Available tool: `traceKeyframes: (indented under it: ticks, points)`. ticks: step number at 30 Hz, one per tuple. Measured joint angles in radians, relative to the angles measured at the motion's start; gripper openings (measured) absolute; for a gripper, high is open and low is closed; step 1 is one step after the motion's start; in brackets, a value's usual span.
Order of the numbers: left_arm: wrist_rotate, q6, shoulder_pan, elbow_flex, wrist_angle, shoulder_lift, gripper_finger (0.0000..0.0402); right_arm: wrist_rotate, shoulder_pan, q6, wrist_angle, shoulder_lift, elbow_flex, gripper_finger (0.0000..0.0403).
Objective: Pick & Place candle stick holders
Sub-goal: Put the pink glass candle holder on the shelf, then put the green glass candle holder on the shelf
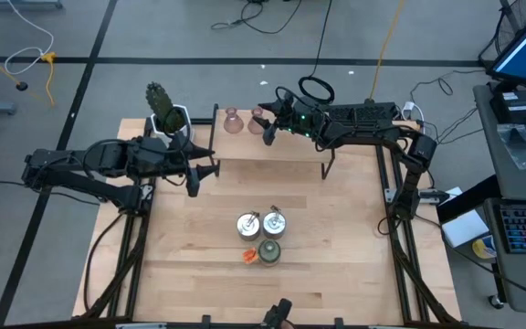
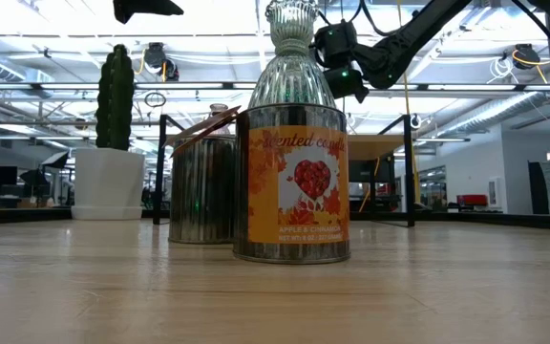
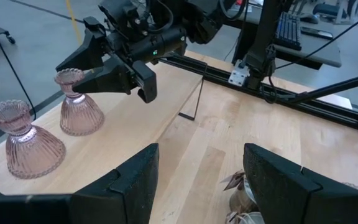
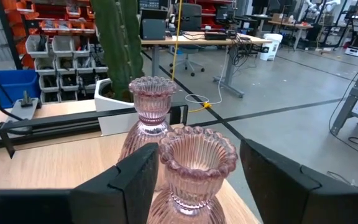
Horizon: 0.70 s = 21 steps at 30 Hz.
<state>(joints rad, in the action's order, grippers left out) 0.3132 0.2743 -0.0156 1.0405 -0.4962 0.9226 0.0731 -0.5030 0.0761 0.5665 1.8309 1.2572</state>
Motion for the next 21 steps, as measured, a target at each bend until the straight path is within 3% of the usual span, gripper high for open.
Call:
traceKeyframes:
  ticks: [12,21]
  points:
    - [0.000,-0.001,0.000,0.000,0.000,0.000,0.0234,-0.021,0.000,0.038,0.062,0.000,0.000,0.0239]
    - [0.000,-0.001,0.000,0.000,0.000,0.000,0.0235,-0.018,0.026,-0.037,0.063,-0.010,0.000,0.0255]
